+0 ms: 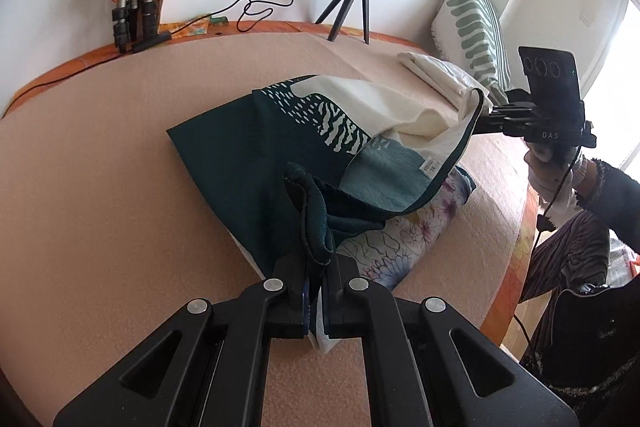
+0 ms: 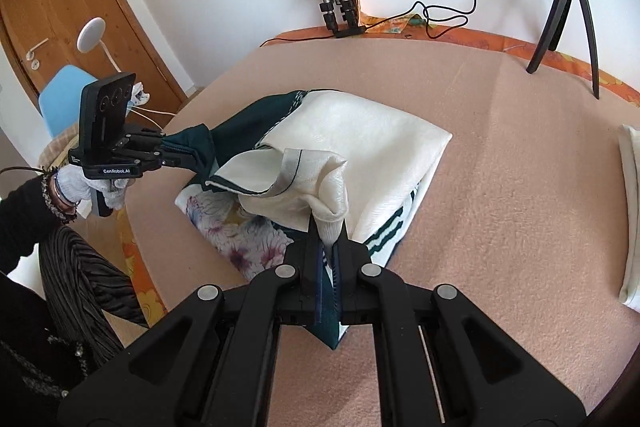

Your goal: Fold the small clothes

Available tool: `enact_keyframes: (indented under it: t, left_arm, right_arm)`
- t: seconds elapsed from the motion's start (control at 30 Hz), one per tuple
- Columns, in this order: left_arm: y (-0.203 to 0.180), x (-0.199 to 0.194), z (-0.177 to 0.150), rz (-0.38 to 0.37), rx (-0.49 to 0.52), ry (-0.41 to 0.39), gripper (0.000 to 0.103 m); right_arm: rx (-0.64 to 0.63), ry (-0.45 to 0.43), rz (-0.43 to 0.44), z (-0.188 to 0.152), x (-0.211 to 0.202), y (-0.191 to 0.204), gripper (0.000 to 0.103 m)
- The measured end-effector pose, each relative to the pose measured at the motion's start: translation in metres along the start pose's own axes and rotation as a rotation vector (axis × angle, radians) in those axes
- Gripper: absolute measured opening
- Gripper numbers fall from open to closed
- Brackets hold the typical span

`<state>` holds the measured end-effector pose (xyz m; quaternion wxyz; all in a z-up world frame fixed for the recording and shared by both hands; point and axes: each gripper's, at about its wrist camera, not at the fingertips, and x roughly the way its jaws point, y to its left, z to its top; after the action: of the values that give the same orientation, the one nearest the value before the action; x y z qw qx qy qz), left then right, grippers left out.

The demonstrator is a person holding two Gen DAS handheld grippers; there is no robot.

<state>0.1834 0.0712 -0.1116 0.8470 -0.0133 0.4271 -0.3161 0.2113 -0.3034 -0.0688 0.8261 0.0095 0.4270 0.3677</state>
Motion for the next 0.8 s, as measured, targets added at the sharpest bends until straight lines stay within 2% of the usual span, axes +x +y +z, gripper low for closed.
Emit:
enact_keyframes:
  t: [0.17, 0.27, 0.33, 0.4, 0.5, 0.57, 0.7, 0.8]
  left_arm:
    - [0.001, -0.001, -0.008, -0.001, 0.013, 0.025, 0.003]
    - [-0.003, -0.002, -0.017, 0.035, 0.037, 0.058, 0.007]
    - [-0.009, -0.006, -0.023, 0.08, 0.098, 0.082, 0.011]
    - [-0.013, -0.01, -0.029, 0.108, 0.148, 0.109, 0.011]
    - [-0.013, -0.022, -0.035, 0.113, 0.17, 0.128, 0.011]
    - [-0.012, -0.032, -0.039, 0.095, 0.177, 0.135, 0.011]
    - [-0.01, -0.055, -0.03, 0.044, 0.156, 0.077, 0.011]
    - [-0.006, -0.061, -0.01, 0.056, 0.128, -0.007, 0.011]
  right_arm:
    - [-0.044, 0.008, -0.044, -0.015, -0.004, 0.001, 0.005]
    - [-0.102, 0.054, -0.068, -0.023, -0.003, 0.007, 0.005]
    - [-0.143, 0.08, -0.084, -0.028, -0.006, 0.012, 0.006]
    - [-0.161, 0.1, -0.081, -0.032, -0.011, 0.013, 0.016]
    - [-0.182, 0.103, -0.091, -0.036, -0.022, 0.014, 0.03]
    - [-0.185, 0.091, -0.081, -0.035, -0.032, 0.014, 0.031]
    - [-0.122, 0.019, -0.048, -0.023, -0.043, 0.012, 0.031]
    - [-0.12, 0.013, -0.061, -0.008, -0.026, 0.025, 0.031]
